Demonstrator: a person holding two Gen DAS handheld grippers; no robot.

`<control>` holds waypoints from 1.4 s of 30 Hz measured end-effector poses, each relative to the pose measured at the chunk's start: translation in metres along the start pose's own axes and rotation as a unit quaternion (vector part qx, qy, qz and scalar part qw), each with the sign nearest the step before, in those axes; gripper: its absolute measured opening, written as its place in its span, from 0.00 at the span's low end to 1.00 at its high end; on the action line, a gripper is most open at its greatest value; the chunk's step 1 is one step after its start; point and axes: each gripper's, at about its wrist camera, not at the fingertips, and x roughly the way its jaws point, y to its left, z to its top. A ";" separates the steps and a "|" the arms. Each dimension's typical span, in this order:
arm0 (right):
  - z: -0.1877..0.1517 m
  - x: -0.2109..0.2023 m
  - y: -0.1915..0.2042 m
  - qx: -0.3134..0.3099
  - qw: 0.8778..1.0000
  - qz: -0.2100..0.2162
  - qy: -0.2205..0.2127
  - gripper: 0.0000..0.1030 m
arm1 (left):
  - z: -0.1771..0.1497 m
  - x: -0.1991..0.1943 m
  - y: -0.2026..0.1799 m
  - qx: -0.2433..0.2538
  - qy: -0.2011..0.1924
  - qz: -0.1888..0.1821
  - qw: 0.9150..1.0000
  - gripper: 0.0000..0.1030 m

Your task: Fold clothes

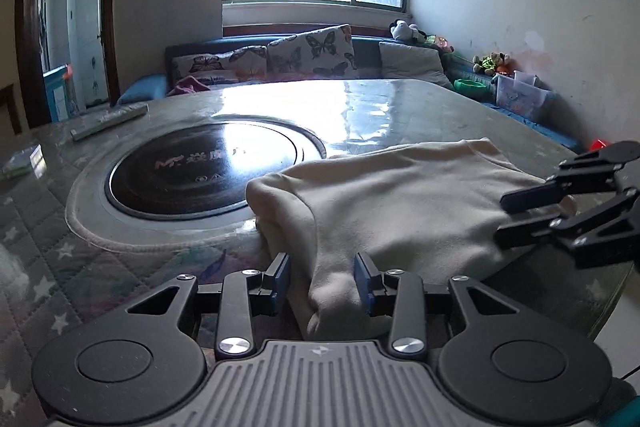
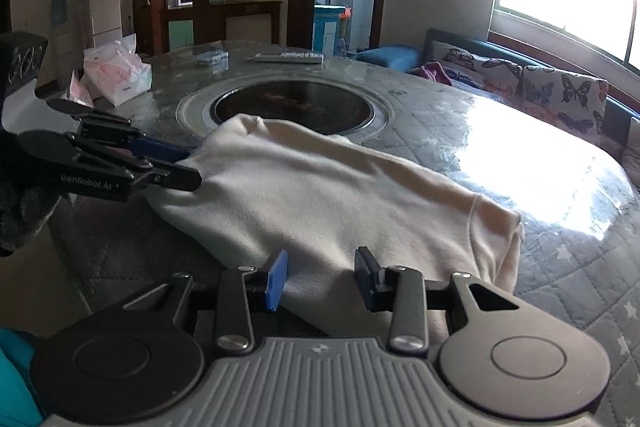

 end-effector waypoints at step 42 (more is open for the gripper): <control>0.027 0.032 -0.077 0.092 0.994 -0.051 -0.011 0.44 | 0.036 0.026 0.026 -0.115 0.024 0.057 0.991 1.00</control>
